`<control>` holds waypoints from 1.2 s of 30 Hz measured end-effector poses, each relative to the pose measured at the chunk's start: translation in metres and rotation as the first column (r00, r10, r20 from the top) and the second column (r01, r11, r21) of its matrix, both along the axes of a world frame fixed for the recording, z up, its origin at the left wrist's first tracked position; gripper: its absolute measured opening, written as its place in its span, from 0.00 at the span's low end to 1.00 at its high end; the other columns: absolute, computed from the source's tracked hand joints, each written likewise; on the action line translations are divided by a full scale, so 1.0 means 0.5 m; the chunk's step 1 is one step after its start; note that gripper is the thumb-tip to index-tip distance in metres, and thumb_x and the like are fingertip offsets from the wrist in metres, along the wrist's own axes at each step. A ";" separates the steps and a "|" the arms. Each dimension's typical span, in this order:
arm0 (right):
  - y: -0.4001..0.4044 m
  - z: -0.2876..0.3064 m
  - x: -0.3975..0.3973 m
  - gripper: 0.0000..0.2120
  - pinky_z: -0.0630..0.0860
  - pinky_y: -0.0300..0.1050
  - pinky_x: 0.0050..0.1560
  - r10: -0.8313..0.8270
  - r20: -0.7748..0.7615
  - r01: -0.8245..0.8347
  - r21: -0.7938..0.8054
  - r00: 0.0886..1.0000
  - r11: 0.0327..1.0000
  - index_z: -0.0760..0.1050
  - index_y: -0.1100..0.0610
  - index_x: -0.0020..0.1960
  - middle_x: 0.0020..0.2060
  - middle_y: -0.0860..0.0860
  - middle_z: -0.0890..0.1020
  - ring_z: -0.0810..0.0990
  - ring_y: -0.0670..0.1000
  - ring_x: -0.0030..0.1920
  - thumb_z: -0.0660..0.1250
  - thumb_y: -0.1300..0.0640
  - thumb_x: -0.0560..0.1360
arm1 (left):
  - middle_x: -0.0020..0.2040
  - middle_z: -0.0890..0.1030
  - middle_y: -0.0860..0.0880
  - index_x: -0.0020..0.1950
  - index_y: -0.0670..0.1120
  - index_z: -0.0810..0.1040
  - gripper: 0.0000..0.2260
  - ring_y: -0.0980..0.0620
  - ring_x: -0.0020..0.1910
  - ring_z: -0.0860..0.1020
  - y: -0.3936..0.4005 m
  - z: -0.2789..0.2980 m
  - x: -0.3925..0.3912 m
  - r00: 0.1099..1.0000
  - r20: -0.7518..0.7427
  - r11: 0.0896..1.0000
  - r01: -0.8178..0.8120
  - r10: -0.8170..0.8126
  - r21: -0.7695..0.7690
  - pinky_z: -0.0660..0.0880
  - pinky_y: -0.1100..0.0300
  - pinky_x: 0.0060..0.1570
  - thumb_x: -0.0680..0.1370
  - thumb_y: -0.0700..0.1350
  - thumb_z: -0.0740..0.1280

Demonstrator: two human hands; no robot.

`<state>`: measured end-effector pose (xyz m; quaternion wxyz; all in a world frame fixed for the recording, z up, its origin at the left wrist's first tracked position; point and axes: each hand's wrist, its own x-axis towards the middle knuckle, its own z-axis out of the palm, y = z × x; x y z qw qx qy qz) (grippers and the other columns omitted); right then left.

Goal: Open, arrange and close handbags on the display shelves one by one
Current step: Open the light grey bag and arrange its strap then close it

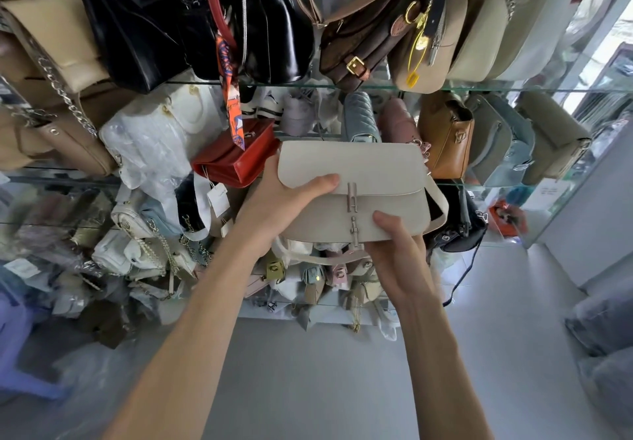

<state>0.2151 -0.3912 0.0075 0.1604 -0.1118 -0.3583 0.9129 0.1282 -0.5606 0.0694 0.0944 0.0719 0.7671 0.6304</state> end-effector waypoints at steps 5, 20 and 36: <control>-0.009 0.000 -0.005 0.28 0.83 0.49 0.46 -0.114 0.057 0.118 -0.071 0.992 0.991 0.70 0.59 0.75 0.66 0.59 0.81 0.84 0.54 0.56 0.71 0.64 0.75 | 0.71 0.72 0.55 0.78 0.61 0.60 0.53 0.54 0.69 0.73 -0.018 0.031 0.000 0.989 -0.145 0.964 -0.031 -0.008 -0.266 0.73 0.49 0.69 0.58 0.74 0.78; -0.005 0.020 0.010 0.33 0.82 0.55 0.55 -0.122 -0.025 0.122 -0.028 0.992 0.992 0.71 0.57 0.76 0.68 0.59 0.79 0.82 0.55 0.60 0.71 0.56 0.71 | 0.55 0.80 0.59 0.63 0.61 0.71 0.33 0.55 0.53 0.79 0.015 0.206 -0.037 0.793 -0.098 0.433 0.220 -0.601 -0.874 0.76 0.52 0.53 0.65 0.76 0.71; -0.005 0.045 0.042 0.20 0.86 0.56 0.49 0.306 0.182 -0.309 -0.012 0.934 0.951 0.73 0.58 0.71 0.56 0.59 0.86 0.86 0.57 0.51 0.66 0.52 0.81 | 0.51 0.84 0.57 0.56 0.56 0.76 0.26 0.60 0.43 0.84 0.061 0.198 -0.102 0.675 0.095 0.355 0.497 -0.732 -0.792 0.80 0.59 0.39 0.64 0.59 0.83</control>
